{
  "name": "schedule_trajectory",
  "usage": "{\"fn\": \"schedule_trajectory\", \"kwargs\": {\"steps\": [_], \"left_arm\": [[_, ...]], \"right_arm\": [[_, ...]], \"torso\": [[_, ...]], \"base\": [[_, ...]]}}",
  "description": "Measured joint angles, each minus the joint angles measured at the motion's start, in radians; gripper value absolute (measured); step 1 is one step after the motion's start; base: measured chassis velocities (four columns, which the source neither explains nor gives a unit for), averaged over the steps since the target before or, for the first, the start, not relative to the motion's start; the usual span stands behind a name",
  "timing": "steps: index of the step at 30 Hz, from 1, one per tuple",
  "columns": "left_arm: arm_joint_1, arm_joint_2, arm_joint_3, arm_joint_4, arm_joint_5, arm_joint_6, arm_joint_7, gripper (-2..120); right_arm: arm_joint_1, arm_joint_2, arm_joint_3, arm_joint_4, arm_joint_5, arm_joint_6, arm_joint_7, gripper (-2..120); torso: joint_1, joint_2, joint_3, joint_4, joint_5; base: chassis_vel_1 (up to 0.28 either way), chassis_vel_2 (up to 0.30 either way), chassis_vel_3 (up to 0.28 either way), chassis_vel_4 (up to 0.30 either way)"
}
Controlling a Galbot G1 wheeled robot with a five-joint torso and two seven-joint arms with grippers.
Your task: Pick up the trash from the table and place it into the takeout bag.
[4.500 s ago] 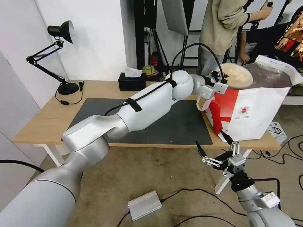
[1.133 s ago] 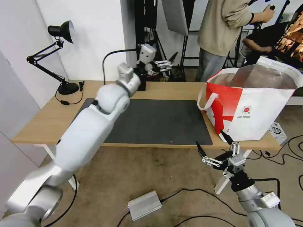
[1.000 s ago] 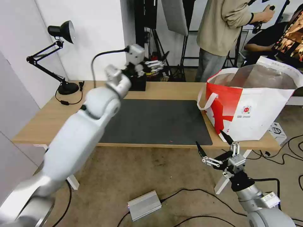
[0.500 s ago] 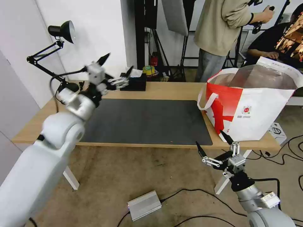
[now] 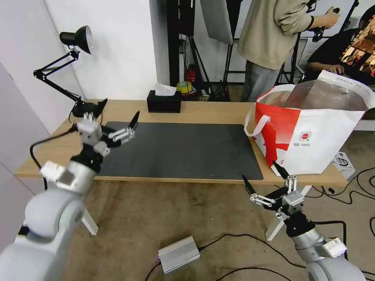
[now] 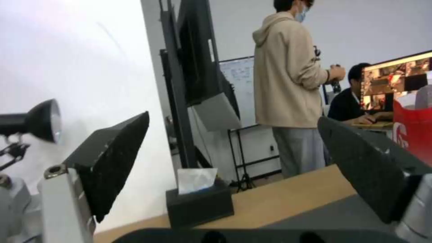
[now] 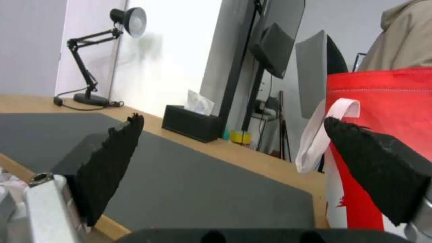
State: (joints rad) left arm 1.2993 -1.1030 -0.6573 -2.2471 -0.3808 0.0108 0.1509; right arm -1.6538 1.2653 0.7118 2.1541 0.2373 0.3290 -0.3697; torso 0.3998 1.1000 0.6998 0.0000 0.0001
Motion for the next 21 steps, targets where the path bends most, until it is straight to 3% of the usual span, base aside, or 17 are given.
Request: {"fn": "schedule_trajectory", "kwargs": {"steps": [3, 12, 21], "left_arm": [[0.083, -0.059, -0.033, -0.03, 0.044, -0.03, 0.016, 100], [0.173, -0.187, -0.035, -0.077, 0.145, -0.064, 0.034, 100], [0.252, -0.267, -0.043, -0.097, 0.203, -0.109, 0.05, 100]], "right_arm": [[0.0, 0.0, 0.0, 0.0, 0.0, 0.0, 0.0, 100], [0.0, 0.0, 0.0, 0.0, 0.0, 0.0, 0.0, 100], [0.0, 0.0, 0.0, 0.0, 0.0, 0.0, 0.0, 100]], "torso": [[0.0, 0.0, 0.0, 0.0001, 0.0], [0.0, 0.0, 0.0, -0.0001, 0.0001], [0.0, 0.0, 0.0, 0.0, 0.0]], "base": [[0.0, 0.0, 0.0, 0.0], [0.0, 0.0, 0.0, 0.0], [0.0, 0.0, 0.0, 0.0]]}}
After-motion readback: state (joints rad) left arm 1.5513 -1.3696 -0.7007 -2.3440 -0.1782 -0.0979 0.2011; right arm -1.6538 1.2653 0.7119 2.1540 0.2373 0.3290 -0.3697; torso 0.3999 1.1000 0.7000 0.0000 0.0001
